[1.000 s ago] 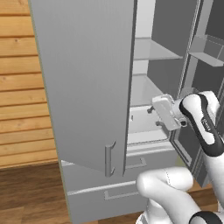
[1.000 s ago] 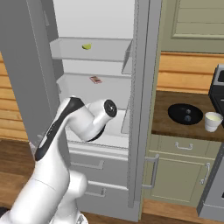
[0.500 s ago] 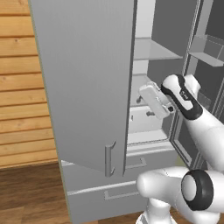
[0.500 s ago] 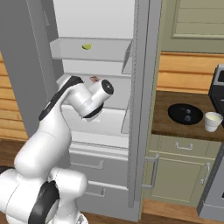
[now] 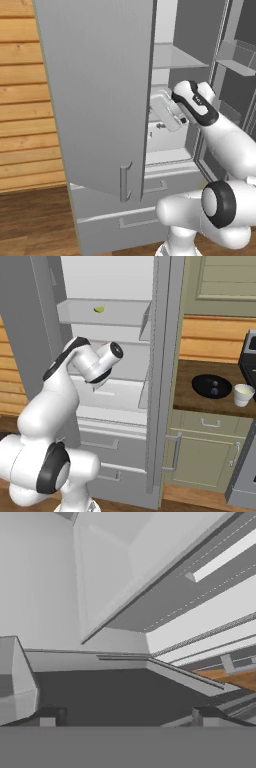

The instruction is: Grab a lemon wedge from the fridge and one ice cube from the ice bowl, and put them in the glass of lemonade.

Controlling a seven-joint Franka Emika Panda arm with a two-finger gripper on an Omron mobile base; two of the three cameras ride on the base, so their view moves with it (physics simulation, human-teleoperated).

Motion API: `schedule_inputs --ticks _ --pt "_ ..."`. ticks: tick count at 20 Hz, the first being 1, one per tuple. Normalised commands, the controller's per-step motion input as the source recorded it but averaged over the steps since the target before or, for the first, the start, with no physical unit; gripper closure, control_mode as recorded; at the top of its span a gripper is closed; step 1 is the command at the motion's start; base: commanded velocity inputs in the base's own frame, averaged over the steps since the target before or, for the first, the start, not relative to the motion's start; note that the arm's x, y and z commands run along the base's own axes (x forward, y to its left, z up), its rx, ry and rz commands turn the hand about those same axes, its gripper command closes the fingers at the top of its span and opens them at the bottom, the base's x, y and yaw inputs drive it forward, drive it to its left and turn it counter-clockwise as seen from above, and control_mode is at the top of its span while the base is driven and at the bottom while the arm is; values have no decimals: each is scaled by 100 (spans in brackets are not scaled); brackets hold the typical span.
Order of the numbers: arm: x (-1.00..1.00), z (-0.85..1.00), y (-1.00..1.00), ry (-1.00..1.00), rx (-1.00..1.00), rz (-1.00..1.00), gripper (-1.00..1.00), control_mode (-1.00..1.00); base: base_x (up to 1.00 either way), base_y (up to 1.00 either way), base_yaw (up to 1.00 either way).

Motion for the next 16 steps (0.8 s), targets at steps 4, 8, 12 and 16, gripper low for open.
schedule_inputs --ticks 4,8,12,16 --pt "0 0 69 -23 3 0 -100 -100 0 0 0" --pt "-11 0 64 -24 2 2 -100 -100 0 0 0" --pt "-31 2 61 -18 1 2 -100 -100 0 0 0" --pt "-39 0 81 -15 0 3 -100 -100 0 0 0"
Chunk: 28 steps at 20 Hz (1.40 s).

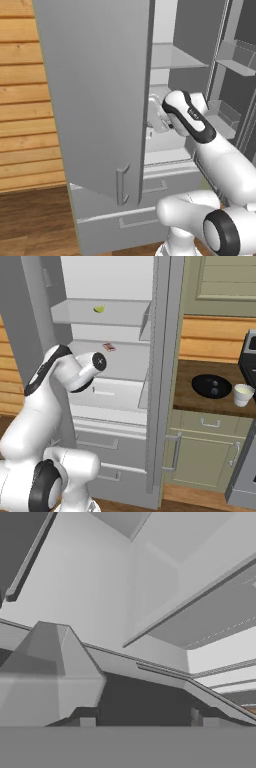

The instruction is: Grab a lemon wedge from the fridge and one ice cube from the ice bowl, and put them in the glass of lemonade.

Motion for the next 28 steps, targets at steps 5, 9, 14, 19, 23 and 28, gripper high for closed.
schedule_inputs --ticks 5,9,14,19,23,28 --pt "-46 0 84 -7 0 9 -100 -100 0 0 0" --pt "-29 0 92 0 1 14 -100 -100 0 0 0" --pt "-27 0 100 0 0 17 -100 -100 0 0 0" --pt "-39 -5 100 0 1 21 -100 -100 0 0 0" --pt "-78 -3 91 1 1 22 -100 -100 0 0 0" --pt "-63 0 82 8 0 22 -100 -100 0 0 0"
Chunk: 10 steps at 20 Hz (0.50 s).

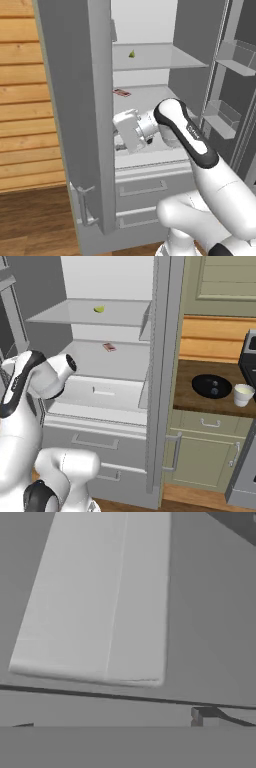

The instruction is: Grab a lemon wedge from the fridge and one ice cube from the ice bowl, and put them in the glass of lemonade.

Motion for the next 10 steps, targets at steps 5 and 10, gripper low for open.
schedule_inputs --ticks 5,10 --pt "-6 3 95 0 0 12 -100 -100 0 0 0" --pt "1 23 75 0 0 4 -100 -100 0 0 0"
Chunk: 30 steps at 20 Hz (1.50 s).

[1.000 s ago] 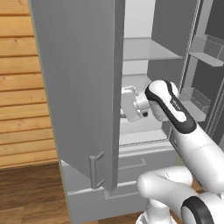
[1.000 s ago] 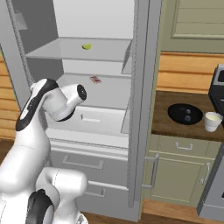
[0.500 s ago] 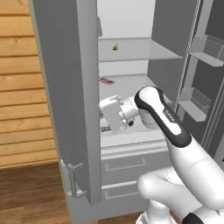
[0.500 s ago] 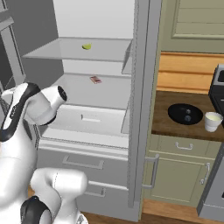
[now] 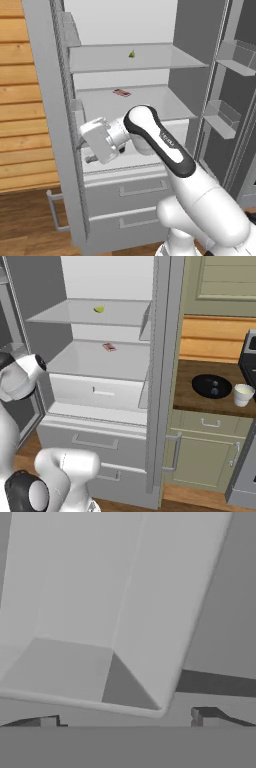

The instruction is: Grab a lemon wedge from the fridge and one ice cube from the ice bowl, and put them in the glass of lemonade.

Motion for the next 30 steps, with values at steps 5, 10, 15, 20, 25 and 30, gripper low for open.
schedule_inputs --ticks 5,10,15,20,25,30 --pt "2 24 27 0 0 0 -100 -100 0 0 0" --pt "-62 59 -36 -1 -1 -1 -100 -100 0 0 0" --pt "-57 96 -97 0 -4 0 -100 -100 0 0 0" --pt "-37 82 -100 0 -4 -4 -100 -100 0 0 0" --pt "-2 22 -100 -4 -21 -10 -100 -100 0 0 0" --pt "0 0 -100 -8 -34 -17 -100 -100 0 0 0"
